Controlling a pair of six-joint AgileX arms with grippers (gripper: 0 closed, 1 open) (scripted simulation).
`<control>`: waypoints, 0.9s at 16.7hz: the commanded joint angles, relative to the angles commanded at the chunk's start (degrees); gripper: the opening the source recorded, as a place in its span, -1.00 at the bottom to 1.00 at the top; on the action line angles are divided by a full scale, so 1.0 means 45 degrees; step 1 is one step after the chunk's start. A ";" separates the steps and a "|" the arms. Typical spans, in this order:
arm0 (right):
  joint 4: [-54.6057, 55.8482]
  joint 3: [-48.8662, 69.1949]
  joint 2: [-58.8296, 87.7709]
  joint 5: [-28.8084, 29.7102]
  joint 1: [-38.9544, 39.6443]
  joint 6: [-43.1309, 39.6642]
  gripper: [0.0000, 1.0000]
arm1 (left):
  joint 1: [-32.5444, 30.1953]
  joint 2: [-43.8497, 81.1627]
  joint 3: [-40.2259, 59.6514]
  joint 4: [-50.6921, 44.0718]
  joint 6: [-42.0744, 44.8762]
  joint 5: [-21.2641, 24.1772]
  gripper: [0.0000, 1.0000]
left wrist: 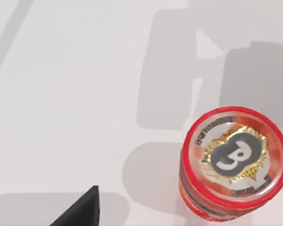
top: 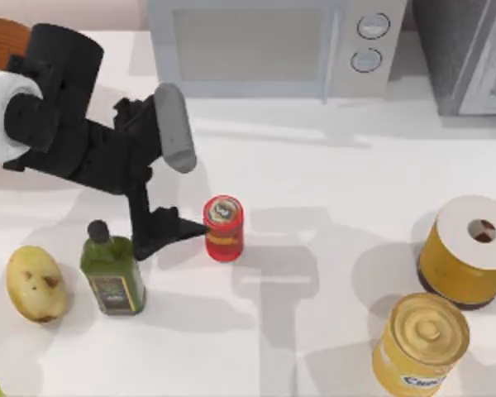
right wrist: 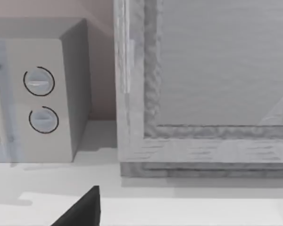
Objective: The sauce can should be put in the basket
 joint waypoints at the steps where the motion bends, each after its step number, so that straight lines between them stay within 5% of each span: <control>1: 0.0000 0.0000 0.0000 0.0000 0.0000 0.0000 1.00 | 0.0078 0.0631 0.0162 -0.0051 0.0374 0.0295 1.00; 5: 0.0000 0.0000 0.0000 0.0000 0.0000 0.0000 1.00 | 0.0393 0.1811 0.0300 -0.0208 0.1111 0.0919 1.00; 15: 0.0000 0.0000 0.0000 0.0000 0.0000 0.0000 1.00 | -0.0530 0.2673 0.0504 0.1135 0.0039 0.0596 1.00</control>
